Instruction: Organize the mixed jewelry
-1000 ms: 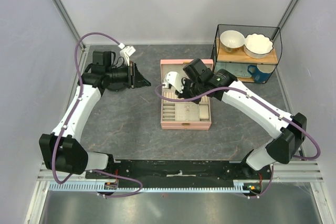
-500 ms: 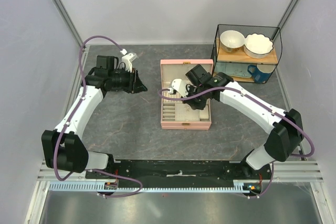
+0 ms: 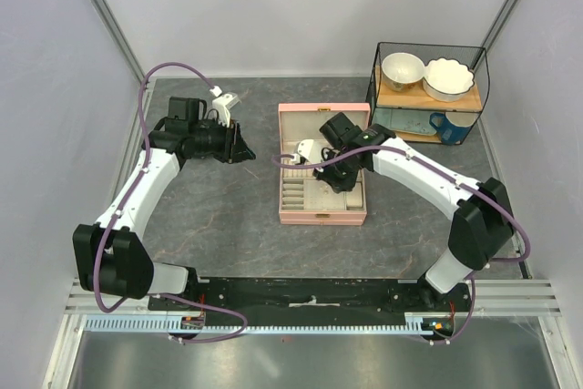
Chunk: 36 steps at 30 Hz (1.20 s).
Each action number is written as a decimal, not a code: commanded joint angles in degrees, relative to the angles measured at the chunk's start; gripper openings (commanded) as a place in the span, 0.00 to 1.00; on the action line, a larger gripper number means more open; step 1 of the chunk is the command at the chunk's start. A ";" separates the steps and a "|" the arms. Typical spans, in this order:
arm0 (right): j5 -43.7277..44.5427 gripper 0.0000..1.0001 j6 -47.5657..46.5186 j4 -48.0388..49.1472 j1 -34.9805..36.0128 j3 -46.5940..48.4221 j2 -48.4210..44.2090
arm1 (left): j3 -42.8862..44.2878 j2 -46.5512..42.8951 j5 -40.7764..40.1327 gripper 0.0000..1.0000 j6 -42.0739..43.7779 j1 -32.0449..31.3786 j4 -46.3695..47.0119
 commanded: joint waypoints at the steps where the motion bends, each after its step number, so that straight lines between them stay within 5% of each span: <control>1: -1.45 0.03 -1.41 1.35 -0.37 0.05 0.87 | -0.30 -0.04 -0.34 0.34 2.87 -0.19 1.62; 36: -0.31 0.02 -2.73 2.67 -0.99 0.75 4.39 | -0.65 0.49 0.28 0.33 3.04 -0.19 1.70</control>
